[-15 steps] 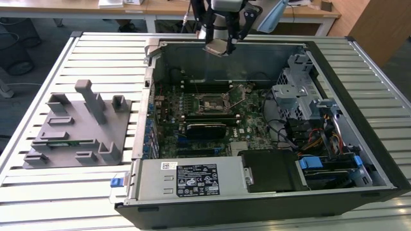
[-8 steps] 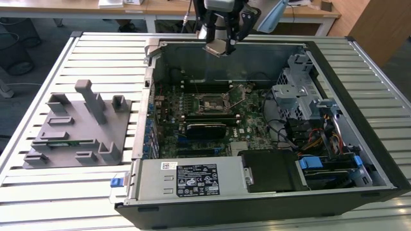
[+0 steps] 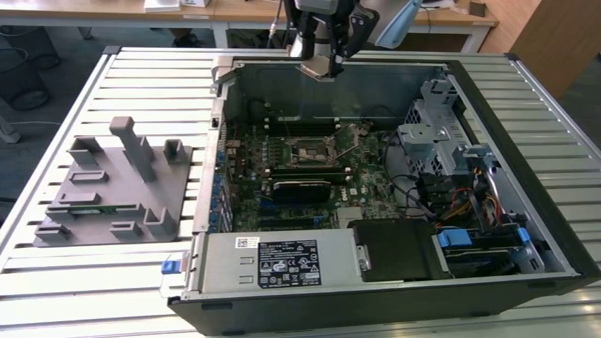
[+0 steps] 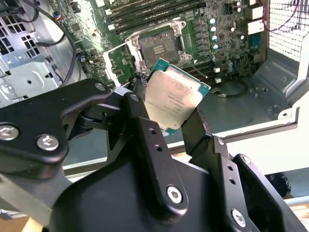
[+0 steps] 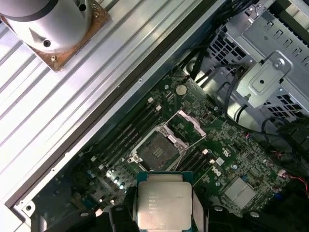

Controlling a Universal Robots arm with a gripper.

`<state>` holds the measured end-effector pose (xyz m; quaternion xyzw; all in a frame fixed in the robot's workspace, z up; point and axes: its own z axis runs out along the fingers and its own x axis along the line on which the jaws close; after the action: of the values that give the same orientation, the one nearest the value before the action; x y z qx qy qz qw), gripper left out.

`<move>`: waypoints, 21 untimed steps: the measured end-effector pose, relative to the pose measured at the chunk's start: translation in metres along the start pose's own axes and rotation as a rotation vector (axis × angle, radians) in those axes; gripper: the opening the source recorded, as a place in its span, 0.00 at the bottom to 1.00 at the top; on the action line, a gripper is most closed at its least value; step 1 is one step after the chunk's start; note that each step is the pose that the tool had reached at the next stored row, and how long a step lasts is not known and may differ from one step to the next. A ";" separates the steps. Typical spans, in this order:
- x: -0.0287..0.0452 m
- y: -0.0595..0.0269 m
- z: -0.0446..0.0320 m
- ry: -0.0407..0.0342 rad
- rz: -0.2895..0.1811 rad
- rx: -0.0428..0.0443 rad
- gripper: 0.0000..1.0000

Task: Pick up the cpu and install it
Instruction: 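Place the cpu into insertion slot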

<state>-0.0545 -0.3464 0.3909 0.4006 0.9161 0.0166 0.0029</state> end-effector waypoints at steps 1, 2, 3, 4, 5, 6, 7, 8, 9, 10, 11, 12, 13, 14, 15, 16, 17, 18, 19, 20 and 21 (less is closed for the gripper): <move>0.0003 0.0002 0.0001 -0.0001 0.004 -0.0001 0.54; 0.0005 0.0004 0.0003 -0.0003 0.010 -0.0003 0.54; 0.0007 0.0006 0.0004 -0.0006 0.019 -0.0004 0.54; 0.0007 0.0006 0.0006 -0.0011 0.032 -0.0006 0.54; 0.0008 0.0006 0.0008 -0.0016 0.048 -0.0008 0.54; 0.0009 0.0008 0.0010 -0.0021 0.061 -0.0009 0.54; 0.0012 0.0010 0.0011 -0.0026 0.073 -0.0008 0.54; 0.0015 0.0013 0.0013 -0.0029 0.081 -0.0009 0.54; 0.0018 0.0016 0.0016 -0.0032 0.090 -0.0011 0.54; 0.0020 0.0018 0.0019 -0.0036 0.100 -0.0012 0.54; 0.0024 0.0021 0.0022 -0.0038 0.109 -0.0013 0.54; 0.0027 0.0024 0.0024 -0.0041 0.117 -0.0014 0.54; 0.0030 0.0027 0.0026 -0.0044 0.125 -0.0015 0.54; 0.0033 0.0030 0.0028 -0.0047 0.134 -0.0015 0.54; 0.0035 0.0031 0.0030 -0.0050 0.143 -0.0016 0.54; 0.0037 0.0033 0.0032 -0.0054 0.153 -0.0018 0.54; 0.0042 0.0037 0.0033 -0.0056 0.160 -0.0018 0.54; 0.0047 0.0042 0.0034 -0.0060 0.166 -0.0016 0.54; 0.0048 0.0044 0.0035 -0.0062 0.174 -0.0019 0.54; 0.0049 0.0043 0.0036 -0.0065 0.182 -0.0020 0.54; 0.0051 0.0044 0.0036 -0.0069 0.190 -0.0019 0.54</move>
<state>-0.0546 -0.3395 0.3874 0.4858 0.8739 0.0163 0.0048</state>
